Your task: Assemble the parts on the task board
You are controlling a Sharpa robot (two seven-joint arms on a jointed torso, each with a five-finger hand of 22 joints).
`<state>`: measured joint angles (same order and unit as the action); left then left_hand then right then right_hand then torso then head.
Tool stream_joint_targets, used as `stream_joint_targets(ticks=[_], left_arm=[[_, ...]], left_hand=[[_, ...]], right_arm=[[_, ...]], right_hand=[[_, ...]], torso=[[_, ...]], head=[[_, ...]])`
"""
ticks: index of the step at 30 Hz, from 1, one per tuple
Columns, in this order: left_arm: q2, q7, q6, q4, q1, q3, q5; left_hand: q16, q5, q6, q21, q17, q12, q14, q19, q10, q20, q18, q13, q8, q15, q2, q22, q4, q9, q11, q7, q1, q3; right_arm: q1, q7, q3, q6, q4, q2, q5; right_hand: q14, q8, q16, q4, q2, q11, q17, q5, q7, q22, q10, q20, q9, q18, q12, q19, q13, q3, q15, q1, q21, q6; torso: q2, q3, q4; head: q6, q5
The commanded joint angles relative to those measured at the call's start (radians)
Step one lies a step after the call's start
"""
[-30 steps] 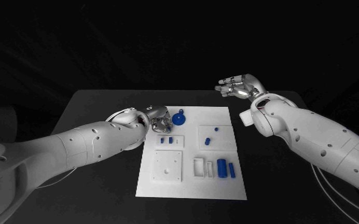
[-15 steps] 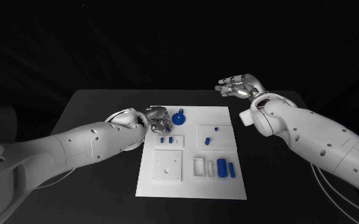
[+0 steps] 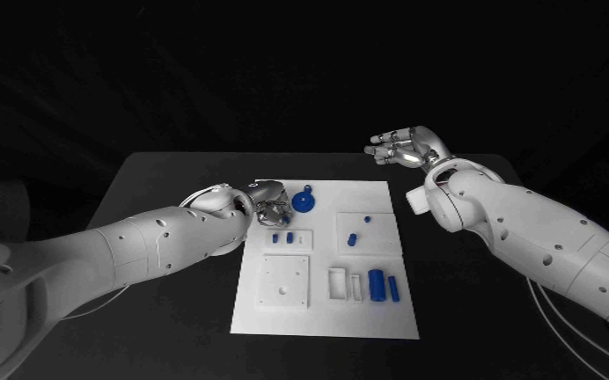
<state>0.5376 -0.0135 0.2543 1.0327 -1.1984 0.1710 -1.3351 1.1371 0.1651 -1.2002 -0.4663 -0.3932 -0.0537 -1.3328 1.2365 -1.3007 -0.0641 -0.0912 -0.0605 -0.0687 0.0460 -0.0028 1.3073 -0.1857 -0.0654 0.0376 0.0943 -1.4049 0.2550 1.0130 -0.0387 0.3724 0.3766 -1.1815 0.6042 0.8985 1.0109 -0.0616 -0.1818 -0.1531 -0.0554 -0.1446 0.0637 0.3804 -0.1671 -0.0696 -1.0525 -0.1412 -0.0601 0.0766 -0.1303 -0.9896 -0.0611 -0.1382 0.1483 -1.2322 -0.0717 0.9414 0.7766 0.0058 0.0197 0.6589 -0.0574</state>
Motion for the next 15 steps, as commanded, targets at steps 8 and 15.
stream_joint_targets(ticks=[8, 15], left_arm=[[-0.006, 0.009, -0.055, 0.001, 0.004, 0.011, -0.009], [-0.003, 0.005, -0.068, 0.005, 0.004, 0.019, -0.014]], left_hand=[[-0.006, 0.002, 0.001, -0.005, -0.001, -0.006, -0.003, -0.004, -0.001, -0.001, -0.014, 0.001, 0.006, 0.001, 0.006, 0.019, -0.008, 0.000, 0.001, 0.000, -0.003, -0.004], [-0.007, 0.000, -0.001, -0.006, -0.001, -0.006, 0.001, -0.006, 0.000, 0.000, -0.013, 0.001, 0.005, 0.000, 0.002, 0.019, -0.011, 0.000, 0.002, 0.000, -0.003, -0.007]], right_arm=[[-0.001, -0.008, 0.000, -0.014, -0.001, -0.001, 0.005], [-0.001, -0.008, 0.000, -0.014, 0.000, 0.000, 0.005]], right_hand=[[0.003, 0.001, 0.003, 0.007, -0.001, 0.000, -0.001, 0.005, 0.001, 0.002, -0.003, 0.002, -0.001, 0.005, 0.004, -0.002, 0.001, 0.004, 0.001, 0.002, 0.002, 0.006], [0.003, 0.001, 0.003, 0.007, -0.001, 0.000, -0.001, 0.005, 0.001, 0.002, -0.003, 0.002, -0.001, 0.005, 0.004, -0.002, 0.001, 0.004, 0.001, 0.002, 0.002, 0.006]], torso=[[0.000, 0.0005, 0.0005], [0.000, -0.0002, -0.0005]], head=[[0.002, 0.001], [0.003, 0.002]])
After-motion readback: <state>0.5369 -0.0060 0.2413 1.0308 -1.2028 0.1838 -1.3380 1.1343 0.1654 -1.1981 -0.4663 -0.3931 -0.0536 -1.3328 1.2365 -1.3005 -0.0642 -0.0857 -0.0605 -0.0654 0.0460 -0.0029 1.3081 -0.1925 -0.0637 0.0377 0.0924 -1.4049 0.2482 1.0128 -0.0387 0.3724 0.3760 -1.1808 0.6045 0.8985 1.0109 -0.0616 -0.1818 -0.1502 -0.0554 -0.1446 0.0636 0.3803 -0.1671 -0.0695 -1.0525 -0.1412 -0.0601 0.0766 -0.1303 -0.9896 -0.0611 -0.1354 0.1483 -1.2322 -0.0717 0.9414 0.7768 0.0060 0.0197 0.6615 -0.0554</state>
